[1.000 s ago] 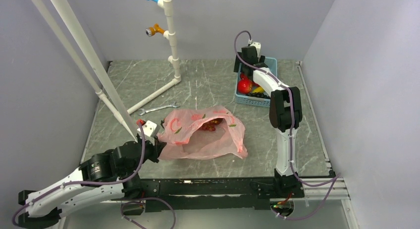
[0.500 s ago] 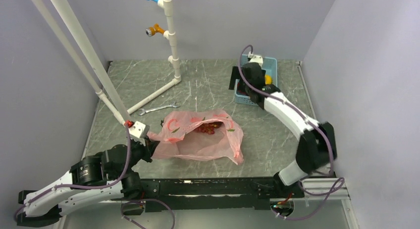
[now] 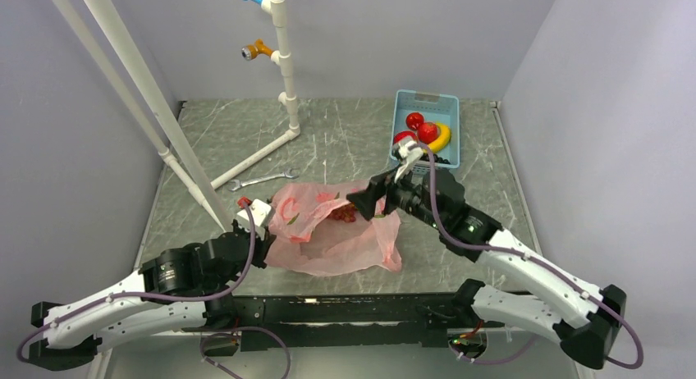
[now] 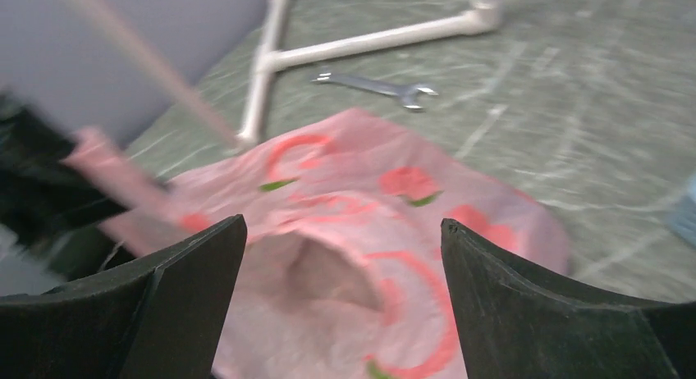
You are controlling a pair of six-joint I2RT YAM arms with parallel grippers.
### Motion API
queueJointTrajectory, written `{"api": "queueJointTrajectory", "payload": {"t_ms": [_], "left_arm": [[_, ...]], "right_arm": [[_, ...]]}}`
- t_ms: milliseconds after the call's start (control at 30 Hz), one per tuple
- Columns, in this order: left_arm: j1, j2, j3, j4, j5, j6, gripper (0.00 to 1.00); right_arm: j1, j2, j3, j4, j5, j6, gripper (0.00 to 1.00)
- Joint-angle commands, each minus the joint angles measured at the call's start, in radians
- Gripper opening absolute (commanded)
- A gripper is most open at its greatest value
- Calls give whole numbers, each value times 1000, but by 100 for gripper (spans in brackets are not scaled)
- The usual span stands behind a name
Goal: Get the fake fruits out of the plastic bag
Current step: Take out the fake fruit from the plastic bag.
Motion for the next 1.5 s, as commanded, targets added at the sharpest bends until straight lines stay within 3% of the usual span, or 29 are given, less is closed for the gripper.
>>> {"api": "queueJointTrajectory", "payload": {"t_ms": [0,133,300,400,533,700,933,1100,1467], "left_arm": [[-5,9,5,35,17,15,0],[-5,21,2,44,30,21,0],[-5,51,6,40,36,22,0],[-7,50,10,33,26,20,0],[-8,36,12,33,13,24,0],[-19,22,17,22,-3,15,0],[-31,-14,12,29,-6,16,0],[-42,-25,10,32,-7,16,0],[-95,16,18,12,-38,3,0]], "right_arm": [[110,-86,-94,144,-127,16,89],[278,-30,-161,215,-87,25,85],[455,126,-172,244,154,-37,76],[495,185,-210,334,283,-38,74],[498,250,-259,481,381,-3,74],[497,321,-282,527,436,43,75],[486,483,-231,601,554,52,90],[450,607,-186,700,512,41,99],[388,878,-46,943,401,-104,99]]}}
